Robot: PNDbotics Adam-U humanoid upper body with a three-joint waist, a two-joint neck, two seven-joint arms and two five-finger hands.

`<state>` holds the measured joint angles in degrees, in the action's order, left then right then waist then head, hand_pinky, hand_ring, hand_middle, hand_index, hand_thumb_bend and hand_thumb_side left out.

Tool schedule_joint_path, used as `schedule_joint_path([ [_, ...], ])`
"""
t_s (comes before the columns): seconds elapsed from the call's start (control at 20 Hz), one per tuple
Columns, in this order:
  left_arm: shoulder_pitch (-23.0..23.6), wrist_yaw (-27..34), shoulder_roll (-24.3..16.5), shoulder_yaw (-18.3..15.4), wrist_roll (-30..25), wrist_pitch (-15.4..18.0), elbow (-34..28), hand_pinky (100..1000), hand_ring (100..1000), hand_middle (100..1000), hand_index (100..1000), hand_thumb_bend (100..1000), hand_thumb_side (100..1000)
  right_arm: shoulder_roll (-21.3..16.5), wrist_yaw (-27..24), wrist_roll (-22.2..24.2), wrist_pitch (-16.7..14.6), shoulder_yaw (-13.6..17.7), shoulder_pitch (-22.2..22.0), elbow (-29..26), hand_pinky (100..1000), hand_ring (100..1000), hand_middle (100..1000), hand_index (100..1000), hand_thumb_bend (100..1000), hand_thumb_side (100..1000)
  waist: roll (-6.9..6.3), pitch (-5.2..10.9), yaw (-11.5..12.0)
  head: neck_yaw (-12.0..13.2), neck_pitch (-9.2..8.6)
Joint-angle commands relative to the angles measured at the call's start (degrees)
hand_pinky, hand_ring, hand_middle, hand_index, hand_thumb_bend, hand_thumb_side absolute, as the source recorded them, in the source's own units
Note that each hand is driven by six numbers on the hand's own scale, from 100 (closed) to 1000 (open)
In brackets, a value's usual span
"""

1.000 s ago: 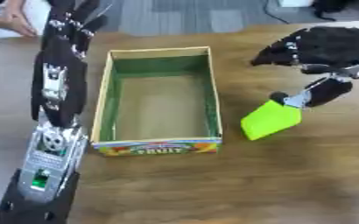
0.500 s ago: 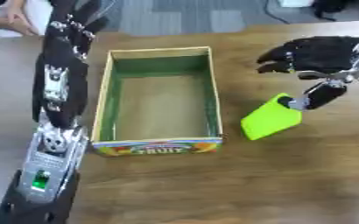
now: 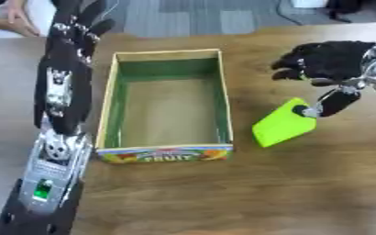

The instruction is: Pick up objects on the table and place them in the box.

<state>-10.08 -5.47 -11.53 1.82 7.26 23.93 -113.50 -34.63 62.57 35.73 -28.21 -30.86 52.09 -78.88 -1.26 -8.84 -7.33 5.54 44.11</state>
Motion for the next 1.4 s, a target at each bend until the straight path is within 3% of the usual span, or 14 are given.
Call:
schedule_joint_path([
  [0.05,-0.3,-0.1,-0.9,-0.1,0.0,-0.1,-1.1,854,939,969,1000,100,1000,-1.2,1.8,16.2,-16.8,-0.3,2.3,-0.2,1000,1000,1000,1000,308,625,0.22,0.90,-0.1,-0.4,0.00],
  [0.5,-0.1,-0.2,-1.1,-0.2,0.0,-0.3,-1.1,854,939,969,1000,100,1000,0.2,10.4,16.2,-19.6,-2.8,5.3,3.6,1000,1000,1000,1000,283,645,0.39,0.94,-0.2,-0.2,0.00],
  [0.6,0.0,-0.3,-1.1,-0.2,0.0,-0.4,-1.1,854,939,969,1000,100,1000,0.1,8.8,16.2,-20.5,-3.3,5.8,2.9,1000,1000,1000,1000,280,648,0.36,1.03,-0.2,-0.1,0.00],
  [0.75,0.1,-0.3,-1.2,-0.2,0.0,-0.5,-1.1,854,939,970,1000,100,1000,-1.1,2.0,16.2,-21.7,-4.7,6.1,0.7,1000,1000,1000,1000,268,662,0.41,1.20,-0.3,0.0,0.00],
  [1.0,0.2,-0.4,-1.4,-0.2,-0.1,-0.7,-1.1,854,939,970,1000,100,1000,-3.8,-5.1,16.2,-21.7,-7.6,6.9,-4.2,1000,1000,1000,1000,263,667,0.73,1.37,-0.6,0.0,0.00],
  [1.4,0.5,-0.4,-1.6,0.0,-0.4,-1.2,-1.1,855,939,970,1000,100,1000,-4.6,-7.1,16.2,-21.2,-8.9,8.4,-6.3,1000,1000,1000,1000,245,675,1.03,1.81,-0.6,0.2,0.00],
])
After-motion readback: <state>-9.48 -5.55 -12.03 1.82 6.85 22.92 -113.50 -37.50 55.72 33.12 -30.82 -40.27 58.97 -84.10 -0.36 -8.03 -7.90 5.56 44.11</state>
